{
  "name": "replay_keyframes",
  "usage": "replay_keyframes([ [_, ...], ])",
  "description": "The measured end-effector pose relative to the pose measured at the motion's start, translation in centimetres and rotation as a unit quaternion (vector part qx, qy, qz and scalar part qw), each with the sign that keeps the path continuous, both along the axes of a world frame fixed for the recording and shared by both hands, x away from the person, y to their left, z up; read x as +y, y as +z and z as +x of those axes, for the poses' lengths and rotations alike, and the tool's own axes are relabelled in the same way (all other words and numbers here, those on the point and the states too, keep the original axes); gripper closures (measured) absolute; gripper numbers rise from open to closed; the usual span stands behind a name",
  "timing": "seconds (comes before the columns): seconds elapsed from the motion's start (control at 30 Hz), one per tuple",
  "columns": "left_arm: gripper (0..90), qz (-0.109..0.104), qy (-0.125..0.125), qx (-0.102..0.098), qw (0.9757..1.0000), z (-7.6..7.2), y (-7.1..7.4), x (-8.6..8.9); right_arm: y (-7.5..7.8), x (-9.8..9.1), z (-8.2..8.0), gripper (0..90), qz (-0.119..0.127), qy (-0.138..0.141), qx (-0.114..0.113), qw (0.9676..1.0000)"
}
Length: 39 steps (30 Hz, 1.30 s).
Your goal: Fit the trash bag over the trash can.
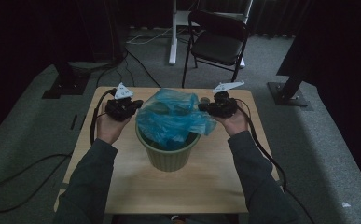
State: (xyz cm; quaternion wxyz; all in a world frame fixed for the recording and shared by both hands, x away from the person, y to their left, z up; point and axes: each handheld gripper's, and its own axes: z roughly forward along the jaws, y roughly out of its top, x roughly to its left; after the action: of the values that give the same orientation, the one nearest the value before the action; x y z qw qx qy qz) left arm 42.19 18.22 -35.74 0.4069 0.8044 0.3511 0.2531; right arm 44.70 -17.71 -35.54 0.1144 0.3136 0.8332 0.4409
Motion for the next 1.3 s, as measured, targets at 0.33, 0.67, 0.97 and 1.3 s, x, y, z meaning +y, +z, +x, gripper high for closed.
replay_keyframes([
  [0.33,89.3,-0.001,0.012,0.017,0.9998,1.4,-0.7,0.2,-0.3,0.2,0.2,89.8,-0.017,-0.008,-0.002,0.9998],
  [0.67,89.2,0.007,0.019,0.049,0.9986,2.3,-2.6,0.7,-1.4,-0.4,-0.2,89.9,-0.033,-0.010,0.006,0.9994],
  [0.97,89.2,0.013,0.024,0.066,0.9974,2.6,-4.3,1.0,-2.0,-0.7,-0.3,89.9,-0.040,-0.011,0.012,0.9991],
  [1.3,89.3,0.004,0.052,0.077,0.9957,2.6,-4.9,2.7,-2.3,-1.1,-0.3,89.9,-0.052,-0.020,0.015,0.9983],
])
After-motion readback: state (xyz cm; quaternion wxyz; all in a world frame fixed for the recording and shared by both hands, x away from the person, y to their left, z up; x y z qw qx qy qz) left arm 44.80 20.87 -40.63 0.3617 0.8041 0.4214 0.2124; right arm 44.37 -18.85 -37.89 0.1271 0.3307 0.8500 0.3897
